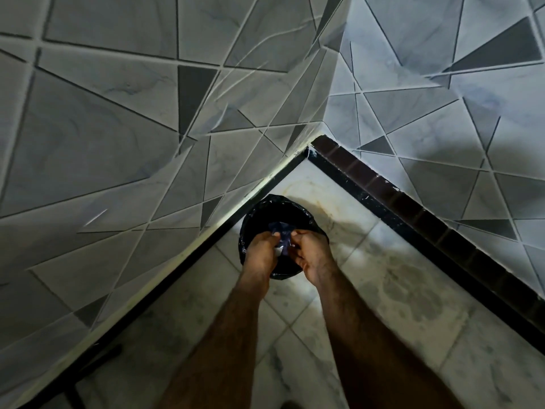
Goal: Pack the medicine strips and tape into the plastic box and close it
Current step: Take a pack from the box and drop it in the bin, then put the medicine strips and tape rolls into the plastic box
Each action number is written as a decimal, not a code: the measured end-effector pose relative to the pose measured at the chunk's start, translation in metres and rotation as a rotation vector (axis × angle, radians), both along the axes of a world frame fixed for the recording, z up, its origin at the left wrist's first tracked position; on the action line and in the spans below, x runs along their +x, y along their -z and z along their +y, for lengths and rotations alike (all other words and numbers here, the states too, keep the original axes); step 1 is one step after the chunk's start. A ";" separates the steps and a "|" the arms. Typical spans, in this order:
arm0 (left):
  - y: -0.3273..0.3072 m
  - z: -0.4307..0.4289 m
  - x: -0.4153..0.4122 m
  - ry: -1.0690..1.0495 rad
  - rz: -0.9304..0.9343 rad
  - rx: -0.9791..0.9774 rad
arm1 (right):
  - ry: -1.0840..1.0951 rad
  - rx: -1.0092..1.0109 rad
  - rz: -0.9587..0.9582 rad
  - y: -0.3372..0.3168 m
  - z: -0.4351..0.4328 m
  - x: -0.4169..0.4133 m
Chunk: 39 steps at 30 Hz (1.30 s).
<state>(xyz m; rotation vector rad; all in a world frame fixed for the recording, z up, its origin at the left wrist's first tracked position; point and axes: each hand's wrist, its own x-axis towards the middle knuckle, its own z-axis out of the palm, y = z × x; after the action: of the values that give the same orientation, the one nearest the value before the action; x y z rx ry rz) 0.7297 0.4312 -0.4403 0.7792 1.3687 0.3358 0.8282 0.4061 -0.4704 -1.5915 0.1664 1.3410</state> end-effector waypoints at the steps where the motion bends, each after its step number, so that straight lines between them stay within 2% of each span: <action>1: -0.003 -0.004 -0.001 0.013 0.009 0.012 | 0.007 0.017 0.001 -0.003 -0.003 -0.001; 5: -0.030 -0.021 -0.011 -0.036 0.029 0.026 | -0.019 0.104 0.015 -0.035 -0.022 -0.007; 11: -0.124 -0.059 -0.036 -0.177 -0.018 0.122 | -0.048 0.227 -0.034 -0.131 -0.060 -0.038; 19: -0.262 -0.120 -0.113 -0.307 -0.088 0.316 | -0.072 0.340 -0.069 -0.270 -0.098 -0.116; 23: -0.312 -0.153 -0.171 -0.286 -0.100 0.394 | -0.153 0.392 -0.084 -0.327 -0.123 -0.172; 27: -0.349 -0.174 -0.239 -0.399 -0.114 0.470 | -0.266 0.445 -0.110 -0.371 -0.147 -0.237; 32: -0.399 -0.203 -0.339 -0.444 -0.098 0.600 | -0.385 0.512 -0.136 -0.423 -0.178 -0.317; 39: -0.427 -0.255 -0.479 -0.565 -0.021 0.647 | -0.552 0.567 -0.162 -0.454 -0.215 -0.439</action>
<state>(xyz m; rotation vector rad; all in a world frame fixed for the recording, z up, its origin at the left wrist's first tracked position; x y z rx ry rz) 0.2506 0.1760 -0.0138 0.8886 1.4559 1.2711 0.3890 0.1912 -0.0165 -1.2805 -0.7408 1.4811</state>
